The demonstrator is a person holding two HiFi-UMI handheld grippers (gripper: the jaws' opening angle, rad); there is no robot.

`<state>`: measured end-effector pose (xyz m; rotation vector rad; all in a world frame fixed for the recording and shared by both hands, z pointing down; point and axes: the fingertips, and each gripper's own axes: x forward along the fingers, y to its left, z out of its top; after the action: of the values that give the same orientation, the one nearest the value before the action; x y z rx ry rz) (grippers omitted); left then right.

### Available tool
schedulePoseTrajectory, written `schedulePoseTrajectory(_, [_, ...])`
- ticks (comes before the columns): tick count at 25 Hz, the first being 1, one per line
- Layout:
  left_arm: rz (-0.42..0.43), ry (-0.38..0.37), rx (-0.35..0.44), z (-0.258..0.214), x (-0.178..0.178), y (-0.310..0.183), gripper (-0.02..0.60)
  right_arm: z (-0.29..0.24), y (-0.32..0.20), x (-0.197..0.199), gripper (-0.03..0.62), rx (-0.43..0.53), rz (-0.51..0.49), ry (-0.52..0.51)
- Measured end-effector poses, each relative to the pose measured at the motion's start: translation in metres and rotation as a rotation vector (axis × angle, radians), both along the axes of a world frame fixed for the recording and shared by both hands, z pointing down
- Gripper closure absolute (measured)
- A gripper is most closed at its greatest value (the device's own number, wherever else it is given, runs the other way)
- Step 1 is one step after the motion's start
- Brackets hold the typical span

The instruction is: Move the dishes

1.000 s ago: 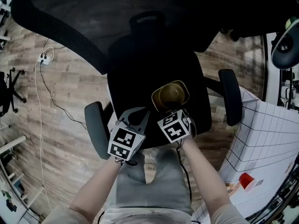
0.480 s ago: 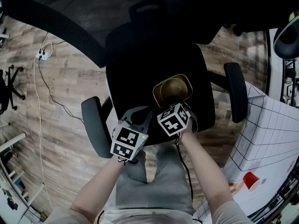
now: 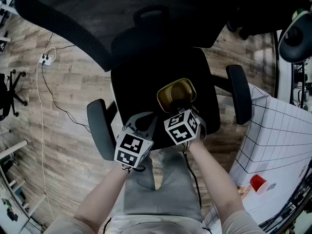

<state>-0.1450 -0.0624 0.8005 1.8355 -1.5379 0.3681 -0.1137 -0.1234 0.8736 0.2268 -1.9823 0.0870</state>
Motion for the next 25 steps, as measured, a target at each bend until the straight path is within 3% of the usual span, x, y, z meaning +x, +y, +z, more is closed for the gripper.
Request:
schedulePoseTrajectory(7, [-0.036, 0.022, 0.039, -0.046, 0.005, -0.006, 0.568, -0.065, -0.002, 0.009, 0.566, -0.010, 0.029, -0.071])
schedulePoseTrajectory(25, [-0.009, -0.088, 0.234, -0.242, -0.006, -0.015, 0.568, -0.282, 0.007, 0.002, 0.566, 0.024, 0.125, -0.358])
